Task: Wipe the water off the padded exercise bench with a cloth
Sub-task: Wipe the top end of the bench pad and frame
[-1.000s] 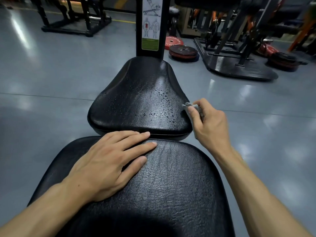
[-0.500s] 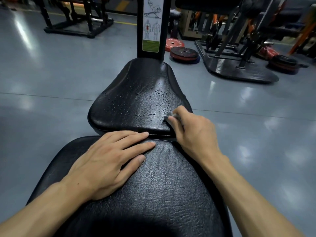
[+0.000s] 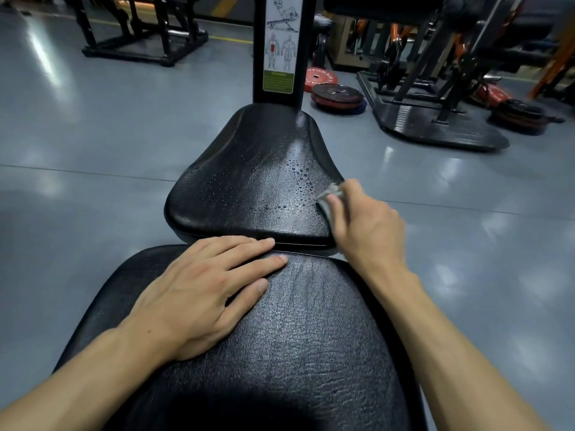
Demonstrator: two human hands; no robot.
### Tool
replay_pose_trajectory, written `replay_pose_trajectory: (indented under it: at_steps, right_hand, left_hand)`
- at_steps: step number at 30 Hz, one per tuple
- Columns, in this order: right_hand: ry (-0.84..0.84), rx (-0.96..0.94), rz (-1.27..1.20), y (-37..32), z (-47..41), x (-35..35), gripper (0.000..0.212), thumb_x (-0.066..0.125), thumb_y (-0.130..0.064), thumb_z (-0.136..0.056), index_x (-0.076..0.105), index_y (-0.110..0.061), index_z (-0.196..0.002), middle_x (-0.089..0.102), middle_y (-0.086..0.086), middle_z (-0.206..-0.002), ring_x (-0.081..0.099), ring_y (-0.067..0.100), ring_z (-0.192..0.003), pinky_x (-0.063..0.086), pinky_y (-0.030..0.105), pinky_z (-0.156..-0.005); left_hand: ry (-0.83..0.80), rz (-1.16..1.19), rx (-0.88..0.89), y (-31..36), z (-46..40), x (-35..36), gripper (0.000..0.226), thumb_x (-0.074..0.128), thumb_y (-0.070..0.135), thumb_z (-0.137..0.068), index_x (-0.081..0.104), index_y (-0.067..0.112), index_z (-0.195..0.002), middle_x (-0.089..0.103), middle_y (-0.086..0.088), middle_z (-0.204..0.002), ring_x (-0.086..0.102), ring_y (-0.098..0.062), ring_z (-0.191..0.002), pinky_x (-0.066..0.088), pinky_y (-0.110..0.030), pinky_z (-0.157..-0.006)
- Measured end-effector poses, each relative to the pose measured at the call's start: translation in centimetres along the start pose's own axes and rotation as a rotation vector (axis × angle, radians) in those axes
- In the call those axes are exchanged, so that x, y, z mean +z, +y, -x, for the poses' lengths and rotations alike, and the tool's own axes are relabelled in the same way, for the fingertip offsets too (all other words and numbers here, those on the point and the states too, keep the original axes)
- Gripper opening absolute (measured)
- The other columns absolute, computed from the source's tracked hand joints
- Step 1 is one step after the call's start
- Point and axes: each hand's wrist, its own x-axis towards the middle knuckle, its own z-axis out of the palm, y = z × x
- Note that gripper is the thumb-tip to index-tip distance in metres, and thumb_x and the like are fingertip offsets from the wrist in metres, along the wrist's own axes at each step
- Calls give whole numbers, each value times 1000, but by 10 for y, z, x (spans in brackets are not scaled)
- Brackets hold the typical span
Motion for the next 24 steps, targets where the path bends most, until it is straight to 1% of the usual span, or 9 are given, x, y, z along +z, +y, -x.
replay_pose_trajectory:
  at_steps: [3,7,9,13,15,17,19,22,24]
  right_hand:
    - [14,79,-19,4,-1,-4,28,50,-46,-104,56,-19,-102,70,15,-82,65,43,-78,33,39,-59]
    - [-63,-149,-75,-31,11,6,25,50,-44,-104,56,-21,-101,73,5,-83,68,38,-77,45,42,-59]
    - [-73,-212,-53,-36,14,8,25,51,-45,-103,55,-21,-99,71,3,-78,68,37,-74,46,41,-56]
    - [-34,-115,21,-4,1,4,33,44,-53,-103,54,-21,-102,72,6,-79,67,40,-74,43,40,-56]
    - [14,4,52,14,-10,-1,34,45,-51,-104,54,-19,-102,70,13,-76,66,43,-73,39,41,-55]
    - [21,46,29,16,-11,-4,32,47,-49,-104,53,-17,-100,68,16,-74,65,44,-71,38,41,-55]
    - [-8,-52,0,3,0,-1,28,51,-46,-103,53,-19,-97,69,11,-72,65,42,-68,41,40,-52]
    - [-53,-252,41,-8,12,4,25,62,-44,-98,53,-21,-91,67,0,-63,65,35,-57,30,31,-46]
    - [-36,-248,121,4,-3,3,30,59,-50,-98,55,-22,-93,69,2,-65,67,36,-59,30,31,-48]
  left_hand:
    - [-3,4,-6,0,0,0,45,31,52,-108,51,42,-147,45,22,-154,46,-7,-138,35,-34,-114]
    - [-6,-4,-12,0,1,0,45,31,51,-108,51,42,-148,45,22,-154,46,-7,-138,34,-33,-115]
    - [-1,-5,-20,0,1,0,45,31,51,-108,50,42,-148,46,21,-154,46,-7,-138,33,-32,-115]
    - [-3,9,-25,0,2,-1,45,29,51,-108,50,43,-148,46,22,-153,47,-6,-137,33,-32,-115]
    - [-8,8,-27,0,1,-2,45,28,52,-109,50,43,-148,45,23,-154,46,-6,-138,33,-31,-115]
    - [-19,6,-33,1,1,-2,46,27,52,-109,49,44,-148,45,23,-154,45,-6,-138,32,-31,-115]
    - [-24,2,-35,0,1,-2,46,27,52,-109,48,44,-149,45,22,-154,45,-6,-138,32,-31,-115]
    - [-16,8,-30,0,2,-2,45,29,51,-109,49,43,-148,46,22,-153,46,-6,-137,33,-32,-114]
    - [-15,17,-26,0,2,-2,45,29,51,-108,50,42,-147,46,22,-153,46,-6,-137,34,-33,-114]
